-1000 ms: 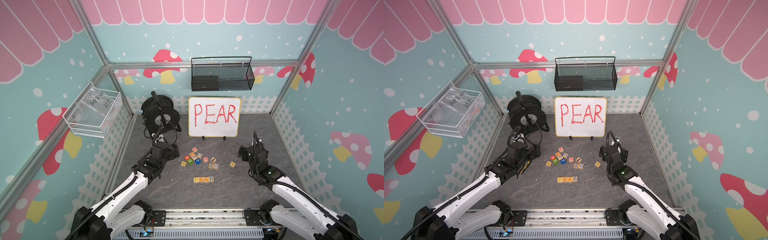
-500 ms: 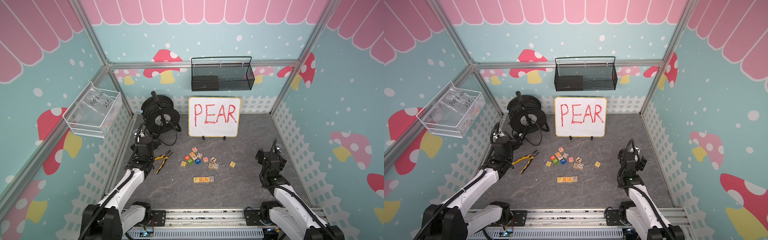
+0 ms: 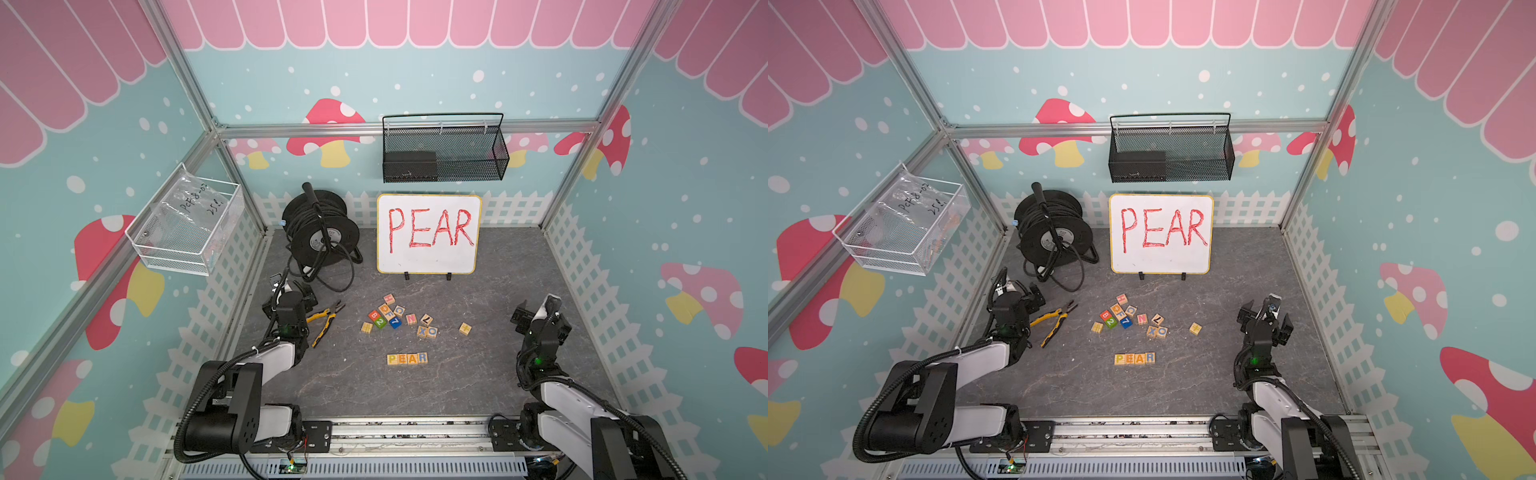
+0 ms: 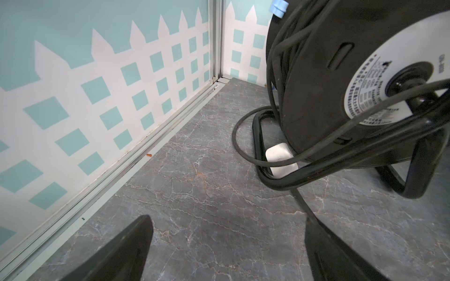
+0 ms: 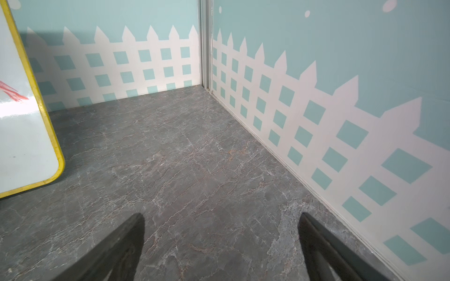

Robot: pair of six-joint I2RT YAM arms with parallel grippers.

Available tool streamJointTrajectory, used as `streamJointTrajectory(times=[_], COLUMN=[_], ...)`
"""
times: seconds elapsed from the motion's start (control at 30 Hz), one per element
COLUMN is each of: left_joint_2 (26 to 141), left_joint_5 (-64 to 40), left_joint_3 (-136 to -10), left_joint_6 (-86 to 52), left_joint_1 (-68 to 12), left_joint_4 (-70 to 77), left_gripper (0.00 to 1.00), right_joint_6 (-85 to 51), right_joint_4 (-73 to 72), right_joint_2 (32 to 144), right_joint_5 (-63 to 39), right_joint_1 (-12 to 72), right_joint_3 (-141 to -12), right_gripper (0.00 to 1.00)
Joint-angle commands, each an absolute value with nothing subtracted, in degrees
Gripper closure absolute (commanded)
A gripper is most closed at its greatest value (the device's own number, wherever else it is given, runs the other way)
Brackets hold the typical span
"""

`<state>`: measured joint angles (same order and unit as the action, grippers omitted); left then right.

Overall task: Spell the uppercase word “pear” with letter blocks
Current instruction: Reset both arms

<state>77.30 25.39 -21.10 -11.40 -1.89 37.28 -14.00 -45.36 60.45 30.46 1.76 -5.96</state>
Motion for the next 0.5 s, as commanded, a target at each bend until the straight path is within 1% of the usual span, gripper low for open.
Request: streamJointTrajectory(times=[0.0, 0.1, 0.13, 0.2, 0.3, 0.37, 0.43, 0.47], left_joint_2=[79.2, 83.51, 82.8, 83.98, 89.15, 86.46, 88.52, 87.54], left_joint_5=[23.44, 21.71, 20.07, 19.07, 14.88, 13.7, 13.35, 12.57], left_joint_3=[-19.32, -17.6, -17.86, -17.78, -17.04, -18.94, -20.08, -21.04], left_joint_6=[-8.79, -7.49, -7.52, -7.23, -4.74, -5.18, -4.11, -4.45], left_joint_1=[-1.4, -1.28, -1.28, -1.31, -1.54, -1.58, -1.52, -1.5], left_joint_4=[47.87, 56.01, 53.9, 54.94, 63.64, 54.97, 56.44, 53.04], left_gripper=[0.01, 0.01, 0.01, 0.01, 0.0, 0.01, 0.01, 0.0], right_joint_6=[-11.16, -9.44, -8.7, -7.77, -7.17, -6.51, -6.41, -6.8], right_joint_4=[-54.28, -62.36, -64.4, -66.89, -69.35, -72.12, -74.52, -74.9], right_joint_2=[63.53, 67.07, 68.16, 69.33, 70.28, 70.99, 72.59, 73.44], right_joint_5=[27.96, 27.29, 27.08, 26.31, 25.71, 25.26, 24.28, 23.19], right_joint_1=[1.21, 1.05, 0.99, 0.97, 0.89, 0.82, 0.53, 0.58], right_joint_3=[-6.0, -5.24, -5.11, -4.94, -4.84, -3.38, -3.08, -3.16], right_gripper=[0.01, 0.0, 0.01, 0.0, 0.0, 0.0, 0.01, 0.0])
